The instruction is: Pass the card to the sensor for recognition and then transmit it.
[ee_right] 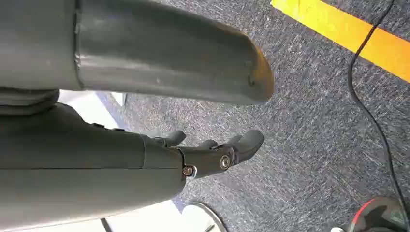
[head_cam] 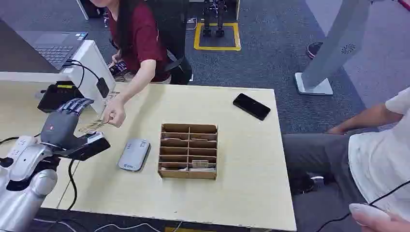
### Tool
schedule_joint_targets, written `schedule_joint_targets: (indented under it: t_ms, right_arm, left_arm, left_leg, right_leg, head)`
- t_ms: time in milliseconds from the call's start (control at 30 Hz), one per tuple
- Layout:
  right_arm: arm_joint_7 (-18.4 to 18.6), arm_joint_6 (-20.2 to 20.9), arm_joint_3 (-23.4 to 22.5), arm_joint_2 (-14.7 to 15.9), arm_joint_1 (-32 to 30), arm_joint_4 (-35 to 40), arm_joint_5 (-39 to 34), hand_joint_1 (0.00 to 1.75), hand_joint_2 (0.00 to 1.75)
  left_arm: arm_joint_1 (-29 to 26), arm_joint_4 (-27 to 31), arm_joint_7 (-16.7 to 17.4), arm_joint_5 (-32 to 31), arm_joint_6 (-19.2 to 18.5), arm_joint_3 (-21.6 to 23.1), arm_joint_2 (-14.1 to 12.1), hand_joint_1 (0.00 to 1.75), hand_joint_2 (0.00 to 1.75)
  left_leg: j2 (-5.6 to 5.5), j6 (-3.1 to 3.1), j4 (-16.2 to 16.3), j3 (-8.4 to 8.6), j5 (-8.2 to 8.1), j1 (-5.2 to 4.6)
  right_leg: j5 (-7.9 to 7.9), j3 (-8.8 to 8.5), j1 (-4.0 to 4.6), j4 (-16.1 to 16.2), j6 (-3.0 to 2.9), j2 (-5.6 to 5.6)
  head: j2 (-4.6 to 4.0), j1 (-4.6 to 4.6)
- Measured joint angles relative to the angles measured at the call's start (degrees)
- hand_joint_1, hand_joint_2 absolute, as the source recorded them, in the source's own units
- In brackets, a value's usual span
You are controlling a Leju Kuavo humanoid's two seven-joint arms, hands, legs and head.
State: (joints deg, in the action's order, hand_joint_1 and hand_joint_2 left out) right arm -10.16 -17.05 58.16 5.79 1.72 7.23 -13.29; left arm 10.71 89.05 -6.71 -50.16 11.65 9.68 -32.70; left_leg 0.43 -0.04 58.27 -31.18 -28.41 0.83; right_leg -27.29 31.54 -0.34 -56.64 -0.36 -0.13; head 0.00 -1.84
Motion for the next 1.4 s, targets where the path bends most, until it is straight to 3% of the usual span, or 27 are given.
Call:
schedule_joint_targets:
  t_ms: [600, 767, 833, 933, 1000, 1233, 1400]
  right_arm:
    - [0.0, -0.5, 0.0, 0.0, 0.0, 0.0, 0.0, 0.00, 0.00]
    - [0.0, -0.5, 0.2, 0.0, 0.0, 0.0, 0.0, 0.00, 0.00]
    - [0.0, -0.5, 0.2, 0.0, 0.0, 0.0, -0.2, 0.00, 0.00]
    - [0.0, -0.6, 0.2, -0.1, 0.0, 0.0, -0.6, 0.00, 0.00]
    - [-0.2, -0.7, 0.2, -0.1, -0.1, 0.0, -0.8, 0.00, 0.00]
    - [-0.3, -0.9, 0.2, -0.1, -0.1, 0.0, -1.0, 0.00, 0.00]
    - [-0.5, -1.0, 0.2, -0.1, -0.1, 0.0, -1.0, 0.00, 0.00]
  left_arm:
    - [0.0, 0.0, -0.2, 2.1, -0.2, -0.3, 0.0, 1.75, 1.75]
    - [-0.3, 0.1, -5.5, 10.2, 0.4, -1.1, 0.1, 1.75, 1.75]
    - [-0.4, 0.3, -4.9, 16.1, -2.3, -1.9, 1.1, 1.75, 1.75]
    - [-0.5, 1.0, -2.0, 26.6, -10.7, -2.7, 3.2, 1.75, 1.75]
    - [-0.5, 1.4, -0.7, 32.2, -14.1, -3.0, 4.6, 1.75, 1.75]
    - [-0.5, 2.0, 0.1, 36.3, -16.4, -3.7, 6.9, 1.75, 1.75]
    - [-0.5, 2.0, 2.8, 40.9, -17.3, -4.2, 8.7, 1.75, 1.75]
  left_leg:
    - [0.01, 0.00, 0.0, 0.00, 0.00, 0.00]
    - [0.01, 0.00, 0.0, 0.00, 0.00, 0.00]
    - [-0.01, 0.00, 0.0, 0.01, 0.00, -0.01]
    - [-0.03, 0.01, 0.0, -0.01, 0.01, -0.02]
    - [-0.02, 0.03, 0.0, -0.01, 0.02, -0.03]
    - [-0.02, 0.03, 0.0, 0.00, 0.02, -0.03]
    - [-0.02, 0.01, 0.0, 0.00, 0.04, -0.03]
  right_leg:
    - [0.00, 0.00, 0.00, 0.0, 0.00, 0.01]
    - [0.00, -0.01, 0.00, 0.0, 0.00, 0.01]
    - [0.00, 0.00, 0.00, 0.0, 0.00, -0.01]
    - [0.01, -0.01, -0.01, 0.0, 0.00, -0.04]
    - [0.02, -0.01, -0.02, 0.0, -0.01, -0.03]
    - [0.02, 0.00, -0.02, 0.0, -0.01, -0.03]
    - [0.02, 0.00, -0.02, 0.0, -0.01, -0.03]
  head:
    - [0.00, 0.00]
    - [0.02, 0.00]
    - [0.02, 0.00]
    - [0.02, 0.00]
    - [0.00, 0.00]
    - [0.02, 0.00]
    - [0.00, 0.00]
